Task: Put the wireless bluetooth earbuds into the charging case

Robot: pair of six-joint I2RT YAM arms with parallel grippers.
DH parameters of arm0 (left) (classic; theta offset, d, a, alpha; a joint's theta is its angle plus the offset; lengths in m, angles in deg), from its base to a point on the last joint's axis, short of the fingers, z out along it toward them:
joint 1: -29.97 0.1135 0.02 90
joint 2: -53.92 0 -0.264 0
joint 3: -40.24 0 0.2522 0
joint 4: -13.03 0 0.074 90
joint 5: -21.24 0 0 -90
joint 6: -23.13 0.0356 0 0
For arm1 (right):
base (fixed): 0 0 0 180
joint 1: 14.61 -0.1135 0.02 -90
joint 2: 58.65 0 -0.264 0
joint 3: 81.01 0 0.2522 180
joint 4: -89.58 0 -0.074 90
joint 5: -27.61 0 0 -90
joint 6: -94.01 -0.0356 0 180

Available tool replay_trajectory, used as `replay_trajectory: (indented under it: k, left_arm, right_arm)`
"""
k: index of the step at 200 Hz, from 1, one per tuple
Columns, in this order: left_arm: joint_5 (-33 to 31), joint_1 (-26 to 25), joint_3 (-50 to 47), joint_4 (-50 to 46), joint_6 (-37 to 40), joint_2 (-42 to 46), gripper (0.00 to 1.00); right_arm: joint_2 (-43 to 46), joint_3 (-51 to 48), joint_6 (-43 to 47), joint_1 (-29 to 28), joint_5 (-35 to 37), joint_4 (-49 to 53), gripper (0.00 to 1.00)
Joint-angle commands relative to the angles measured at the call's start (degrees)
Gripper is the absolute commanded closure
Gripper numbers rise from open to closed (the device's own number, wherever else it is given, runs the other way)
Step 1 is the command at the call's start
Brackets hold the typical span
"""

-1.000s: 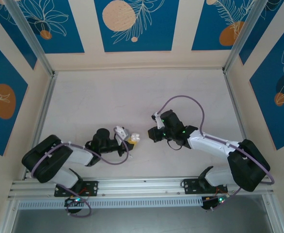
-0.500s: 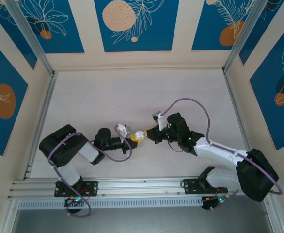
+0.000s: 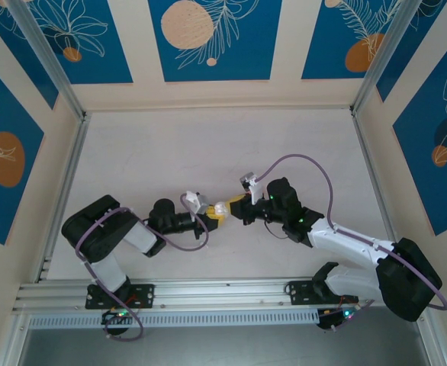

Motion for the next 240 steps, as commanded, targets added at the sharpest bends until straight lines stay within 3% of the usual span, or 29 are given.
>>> replay_trajectory:
  k: [1,240]
  left_arm:
    - [1.93,-0.26,1.05,2.97,-1.08,0.63,0.81]
    - [2.99,-0.26,0.87,3.01,-2.58,5.02,0.81]
  right_arm:
    - [0.04,0.27,1.56,-0.36,-1.33,-2.03,0.87]
    - [0.19,0.36,3.6,-1.72,0.84,-3.5,0.87]
